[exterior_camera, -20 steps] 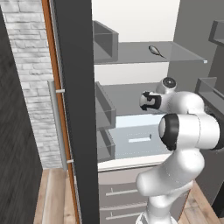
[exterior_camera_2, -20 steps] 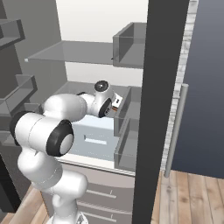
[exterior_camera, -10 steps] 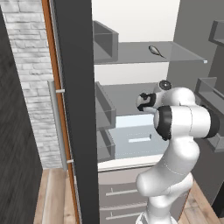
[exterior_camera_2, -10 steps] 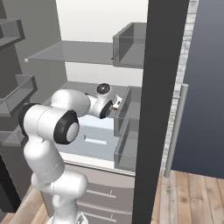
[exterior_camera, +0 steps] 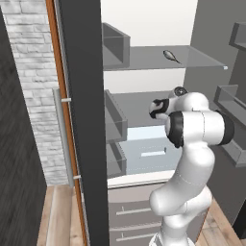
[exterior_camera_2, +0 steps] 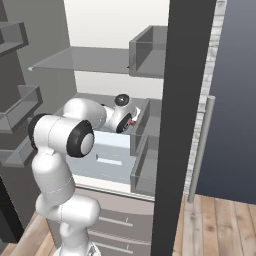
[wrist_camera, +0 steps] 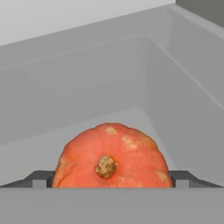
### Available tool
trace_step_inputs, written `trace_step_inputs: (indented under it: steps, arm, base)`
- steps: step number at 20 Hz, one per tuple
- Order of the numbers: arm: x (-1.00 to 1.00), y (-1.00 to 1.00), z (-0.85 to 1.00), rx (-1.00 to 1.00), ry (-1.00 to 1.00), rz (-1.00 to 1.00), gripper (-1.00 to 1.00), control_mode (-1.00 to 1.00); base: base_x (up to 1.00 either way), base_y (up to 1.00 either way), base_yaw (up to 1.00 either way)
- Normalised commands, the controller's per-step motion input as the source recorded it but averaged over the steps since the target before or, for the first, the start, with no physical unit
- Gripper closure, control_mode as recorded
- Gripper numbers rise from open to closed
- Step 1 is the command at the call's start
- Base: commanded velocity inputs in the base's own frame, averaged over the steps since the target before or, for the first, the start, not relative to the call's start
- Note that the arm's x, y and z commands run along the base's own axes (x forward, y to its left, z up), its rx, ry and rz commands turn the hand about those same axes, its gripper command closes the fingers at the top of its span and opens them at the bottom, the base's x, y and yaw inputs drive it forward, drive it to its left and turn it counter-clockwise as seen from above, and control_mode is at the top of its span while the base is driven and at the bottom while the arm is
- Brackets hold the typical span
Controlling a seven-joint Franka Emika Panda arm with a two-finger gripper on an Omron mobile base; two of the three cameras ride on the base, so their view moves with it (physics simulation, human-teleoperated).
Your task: Place one squash and one fish in each tupperware on the nearby counter, to pack two identical lunches.
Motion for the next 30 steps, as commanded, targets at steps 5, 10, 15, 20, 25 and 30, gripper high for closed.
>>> trace_step_inputs:
  steps: [5, 10, 15, 20, 25, 30]
  arm:
    - [0.05, 0.00, -0.37, 0.00, 0.02, 0.00, 1.00, -1.00]
    - [-0.67, 0.10, -0.02, -0.02, 0.03, 0.04, 1.00, -1.00]
    - [-1.00, 0.16, 0.50, -0.01, 0.00, 0.06, 1.00, -1.00]
    - [-1.00, 0.65, 0.62, -0.07, 0.00, 0.12, 1.00, -1.00]
    - [-1.00, 0.46, 0.40, -0.06, -0.01, 0.10, 1.00, -1.00]
    - [-1.00, 0.02, 0.74, 0.00, 0.00, 0.06, 1.00, -1.00]
  base:
    - [0.00, 0.00, 0.00]
    - [0.00, 0.00, 0.00]
    - [0.00, 0.00, 0.00]
    - [0.00, 0.00, 0.00]
    - [0.00, 0.00, 0.00]
    - [0.00, 0.00, 0.00]
